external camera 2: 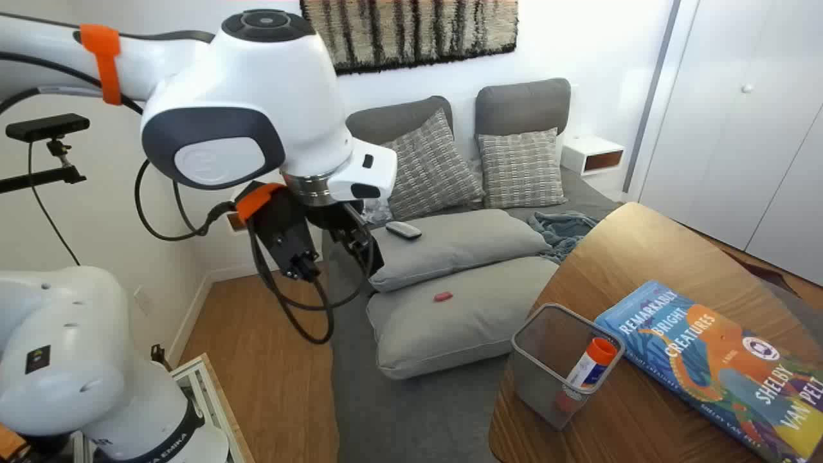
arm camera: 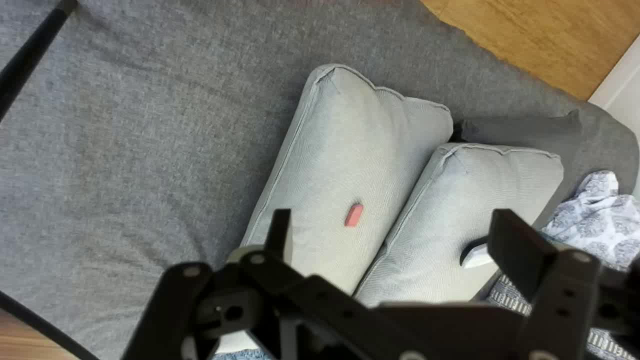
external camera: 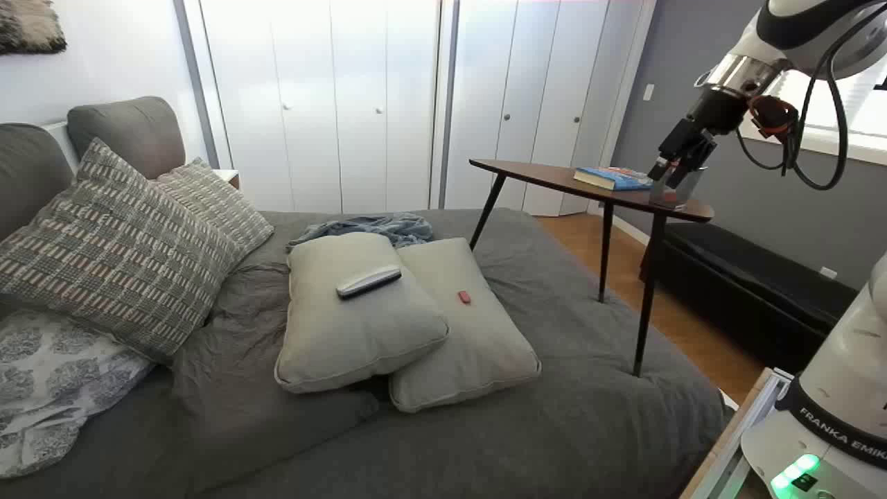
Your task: Pick up the glue stick and put it on the left gray pillow
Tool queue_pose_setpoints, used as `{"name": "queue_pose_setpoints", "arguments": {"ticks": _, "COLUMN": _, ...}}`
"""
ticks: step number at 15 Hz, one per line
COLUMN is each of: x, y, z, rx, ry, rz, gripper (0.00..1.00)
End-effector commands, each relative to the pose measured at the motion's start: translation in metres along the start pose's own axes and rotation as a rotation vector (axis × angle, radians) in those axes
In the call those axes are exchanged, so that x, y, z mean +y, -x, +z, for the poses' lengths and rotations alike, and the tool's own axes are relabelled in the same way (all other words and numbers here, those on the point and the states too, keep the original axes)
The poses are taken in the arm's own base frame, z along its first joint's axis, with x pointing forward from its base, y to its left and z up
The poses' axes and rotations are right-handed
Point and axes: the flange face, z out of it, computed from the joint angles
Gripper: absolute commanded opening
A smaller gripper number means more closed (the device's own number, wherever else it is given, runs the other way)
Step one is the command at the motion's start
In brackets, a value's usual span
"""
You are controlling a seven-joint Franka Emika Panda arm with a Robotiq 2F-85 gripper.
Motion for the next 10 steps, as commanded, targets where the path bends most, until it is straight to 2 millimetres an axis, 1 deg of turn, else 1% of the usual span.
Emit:
{"name": "queue_pose_setpoints", "arguments": {"ticks": 1, "x": 0.0, "y": 0.0, "z": 0.0, "rx": -0.001, "ry": 0.0, "rz": 0.0, "gripper": 1.0}}
{"name": "queue_pose_setpoints", "arguments": {"ticks": 3, "x": 0.0, "y": 0.0, "z": 0.0, "rx": -0.001, "ry": 0.0, "rz": 0.0, "gripper": 1.0}}
{"name": "queue_pose_setpoints", "arguments": {"ticks": 5, "x": 0.007, "y": -0.005, "z": -0.006, "rx": 0.038, "ry": 0.081, "rz": 0.095, "gripper": 1.0}}
{"name": "queue_pose_setpoints", "arguments": {"ticks": 7, "x": 0.017, "y": -0.01, "z": -0.021, "rx": 0.113, "ry": 0.135, "rz": 0.157, "gripper": 1.0}}
{"name": "queue_pose_setpoints", "arguments": {"ticks": 10, "x": 0.034, "y": -0.017, "z": -0.048, "rx": 0.211, "ry": 0.226, "rz": 0.246, "gripper": 1.0}}
